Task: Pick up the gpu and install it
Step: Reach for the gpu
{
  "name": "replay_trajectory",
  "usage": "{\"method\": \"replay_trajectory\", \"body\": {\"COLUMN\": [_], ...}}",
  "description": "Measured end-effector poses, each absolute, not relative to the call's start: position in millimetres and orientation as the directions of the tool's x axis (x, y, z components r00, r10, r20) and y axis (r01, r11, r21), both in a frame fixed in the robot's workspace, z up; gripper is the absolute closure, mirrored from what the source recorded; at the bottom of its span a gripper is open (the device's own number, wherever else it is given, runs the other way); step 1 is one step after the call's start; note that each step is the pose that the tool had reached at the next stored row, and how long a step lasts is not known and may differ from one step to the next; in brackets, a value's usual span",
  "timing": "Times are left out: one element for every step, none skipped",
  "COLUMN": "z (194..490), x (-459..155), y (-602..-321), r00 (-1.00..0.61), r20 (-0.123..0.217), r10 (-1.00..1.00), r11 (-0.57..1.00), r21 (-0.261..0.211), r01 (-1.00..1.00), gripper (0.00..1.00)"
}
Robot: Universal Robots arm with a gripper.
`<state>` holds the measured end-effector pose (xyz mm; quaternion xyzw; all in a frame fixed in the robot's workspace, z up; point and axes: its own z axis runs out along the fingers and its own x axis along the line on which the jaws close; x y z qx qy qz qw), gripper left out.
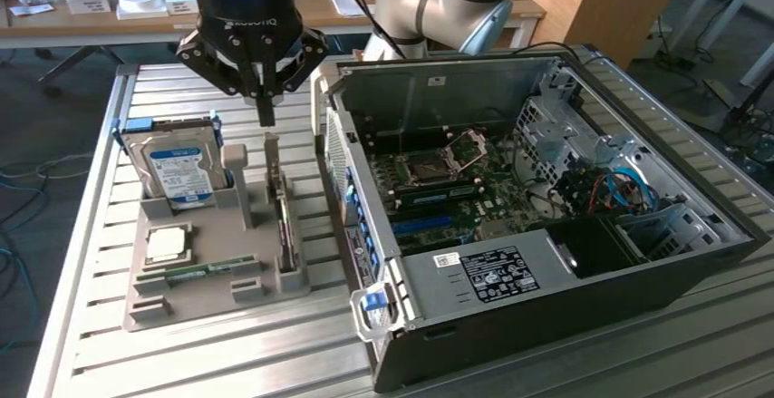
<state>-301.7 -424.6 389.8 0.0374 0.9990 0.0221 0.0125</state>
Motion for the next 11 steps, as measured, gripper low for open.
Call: {"method": "replay_trajectory", "body": {"z": [389.9, 389.8, 389.9, 389.8, 389.8, 389.8, 389.9, 389.8, 389.9, 389.9, 389.8], "x": [-301.7, -301.7, -301.7, -301.7, -301.8, -301.7, -301.7, -301.7, -301.7, -301.7, -301.7], "y": [-424.6, -424.6, -424.6, -424.6, -425.0, -425.5, -425.7, -425.7, -425.8, -425.8, -425.8], "r00": [-0.997, -0.997, -0.997, -0.997, -0.997, -0.997, -0.997, -0.997, -0.997, -0.997, -0.997], "r20": [-0.023, -0.023, -0.023, -0.023, -0.023, -0.023, -0.023, -0.023, -0.023, -0.023, -0.023], "r10": [0.075, 0.075, 0.075, 0.075, 0.075, 0.075, 0.075, 0.075, 0.075, 0.075, 0.075], "r11": [0.996, 0.996, 0.996, 0.996, 0.996, 0.996, 0.996, 0.996, 0.996, 0.996, 0.996], "r21": [0.045, 0.045, 0.045, 0.045, 0.045, 0.045, 0.045, 0.045, 0.045, 0.045, 0.045], "r01": [0.074, 0.074, 0.074, 0.074, 0.074, 0.074, 0.074, 0.074, 0.074, 0.074, 0.074], "gripper": [0.89, 0.89, 0.89, 0.89, 0.89, 0.89, 0.89, 0.89, 0.89, 0.89, 0.89]}}
